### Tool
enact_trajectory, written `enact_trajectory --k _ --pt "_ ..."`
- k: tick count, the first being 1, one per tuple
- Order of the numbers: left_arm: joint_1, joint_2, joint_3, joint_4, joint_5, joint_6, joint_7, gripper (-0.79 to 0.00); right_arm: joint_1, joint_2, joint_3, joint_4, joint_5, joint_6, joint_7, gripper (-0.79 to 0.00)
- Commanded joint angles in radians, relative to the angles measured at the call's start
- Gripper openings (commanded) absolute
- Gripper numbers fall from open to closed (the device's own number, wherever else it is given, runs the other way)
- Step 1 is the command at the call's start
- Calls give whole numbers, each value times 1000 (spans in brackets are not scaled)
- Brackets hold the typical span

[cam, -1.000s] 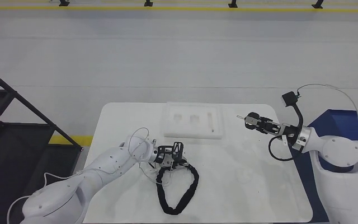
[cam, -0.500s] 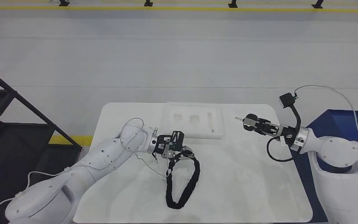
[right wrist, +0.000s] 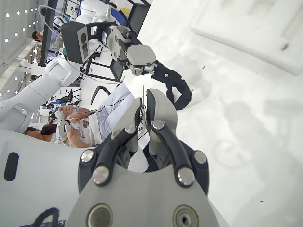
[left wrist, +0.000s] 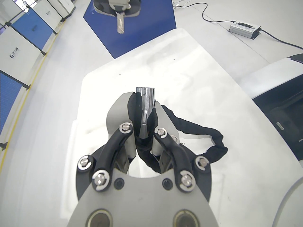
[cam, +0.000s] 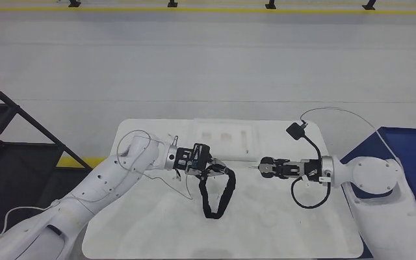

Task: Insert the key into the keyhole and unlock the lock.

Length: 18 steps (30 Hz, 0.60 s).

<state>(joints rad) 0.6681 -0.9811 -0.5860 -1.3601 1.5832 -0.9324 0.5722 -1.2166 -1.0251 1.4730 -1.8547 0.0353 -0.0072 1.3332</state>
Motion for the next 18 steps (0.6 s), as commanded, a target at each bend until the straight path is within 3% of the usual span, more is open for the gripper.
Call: enact_trajectory --k 1,7,18 --pt "11 4 -11 -30 8 9 -3 -785 5 1 -11 1 1 18 1 -785" --pt "23 7 -31 -75 58 55 4 -785 14 2 -26 10 29 35 -12 -785" --pt "29 7 -34 -70 70 64 40 -785 14 2 -26 10 29 35 -12 -785"
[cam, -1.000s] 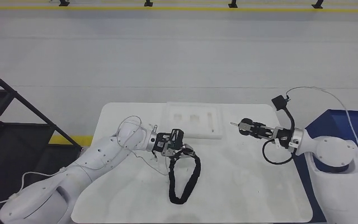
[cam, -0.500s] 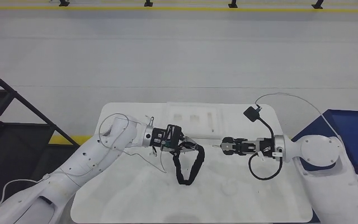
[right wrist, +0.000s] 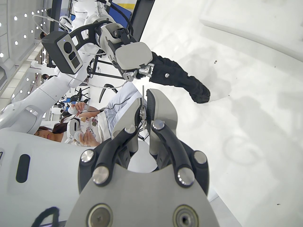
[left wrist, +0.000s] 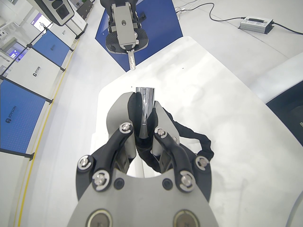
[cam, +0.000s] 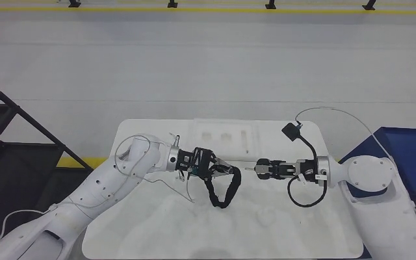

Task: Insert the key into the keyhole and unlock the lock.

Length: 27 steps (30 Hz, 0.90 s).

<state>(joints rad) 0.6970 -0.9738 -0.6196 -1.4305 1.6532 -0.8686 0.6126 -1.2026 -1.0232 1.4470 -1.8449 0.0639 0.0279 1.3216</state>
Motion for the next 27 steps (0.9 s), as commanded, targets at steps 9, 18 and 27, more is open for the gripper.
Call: enact_trajectory --k 9,18,27 --pt "34 0 -18 5 -51 32 -24 -785 -16 3 -5 -29 -8 29 -21 -785" --pt "27 -11 -37 -49 -69 22 -85 -785 -20 15 -17 -204 -45 187 -21 -785" --pt "7 -28 -37 -69 -61 10 -94 -785 -43 27 -6 -322 -92 315 -59 -785"
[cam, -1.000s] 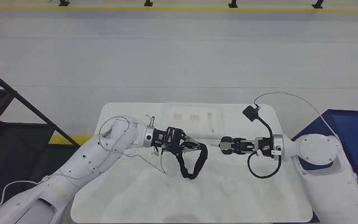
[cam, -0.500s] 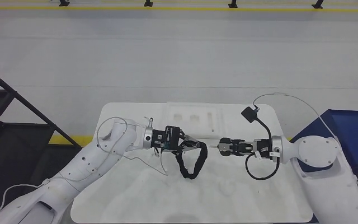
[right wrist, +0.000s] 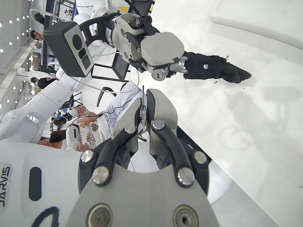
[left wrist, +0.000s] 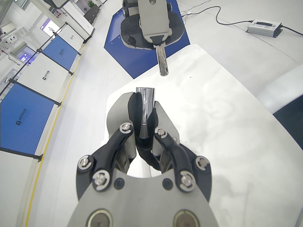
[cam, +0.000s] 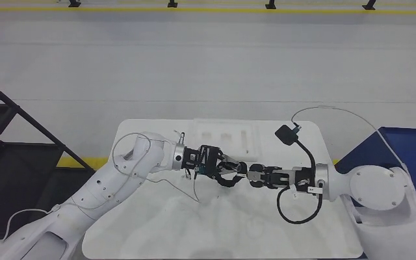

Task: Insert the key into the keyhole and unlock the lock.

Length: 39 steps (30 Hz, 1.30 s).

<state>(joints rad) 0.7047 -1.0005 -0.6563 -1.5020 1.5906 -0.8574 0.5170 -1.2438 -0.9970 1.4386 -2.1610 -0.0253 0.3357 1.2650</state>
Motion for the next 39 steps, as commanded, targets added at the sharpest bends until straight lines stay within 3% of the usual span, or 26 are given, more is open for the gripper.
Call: enact_trajectory --k 1,39 --pt "-1 -2 -1 3 4 0 1 -785 -6 2 5 -13 -5 15 -7 -785" --pt "24 -22 -43 -3 37 -52 -27 -785 -7 37 -38 -33 -104 54 -92 -785"
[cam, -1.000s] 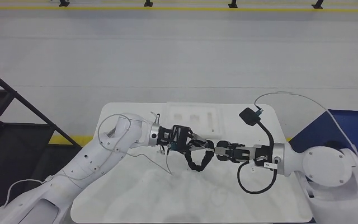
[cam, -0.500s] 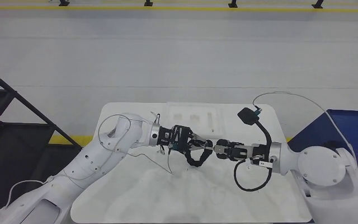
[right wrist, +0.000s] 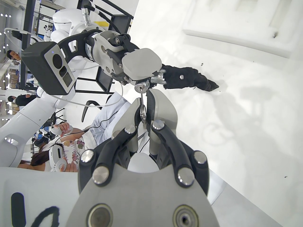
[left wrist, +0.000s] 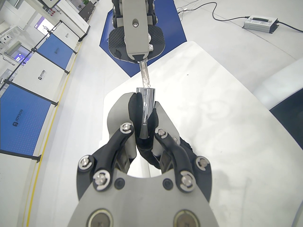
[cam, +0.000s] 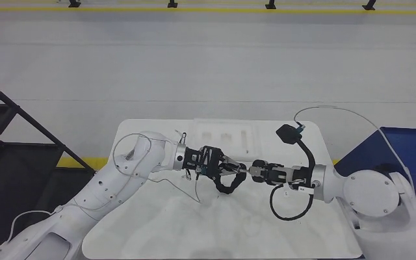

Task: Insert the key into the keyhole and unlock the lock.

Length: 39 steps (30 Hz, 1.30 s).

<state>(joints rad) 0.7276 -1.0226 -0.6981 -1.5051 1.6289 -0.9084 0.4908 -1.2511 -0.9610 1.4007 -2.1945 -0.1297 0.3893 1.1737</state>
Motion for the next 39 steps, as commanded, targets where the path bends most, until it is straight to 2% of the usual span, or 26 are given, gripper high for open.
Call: enact_trajectory --k 1,25,39 --pt "2 -1 -2 -1 0 -3 -2 -785 0 1 0 0 0 0 0 -785" --pt "17 -14 -26 5 -35 -28 -14 -785 30 13 -52 -7 -10 1 -19 -785" --pt "18 -22 -35 -7 -48 -46 -59 -785 66 15 -125 -12 -84 72 -46 -785"
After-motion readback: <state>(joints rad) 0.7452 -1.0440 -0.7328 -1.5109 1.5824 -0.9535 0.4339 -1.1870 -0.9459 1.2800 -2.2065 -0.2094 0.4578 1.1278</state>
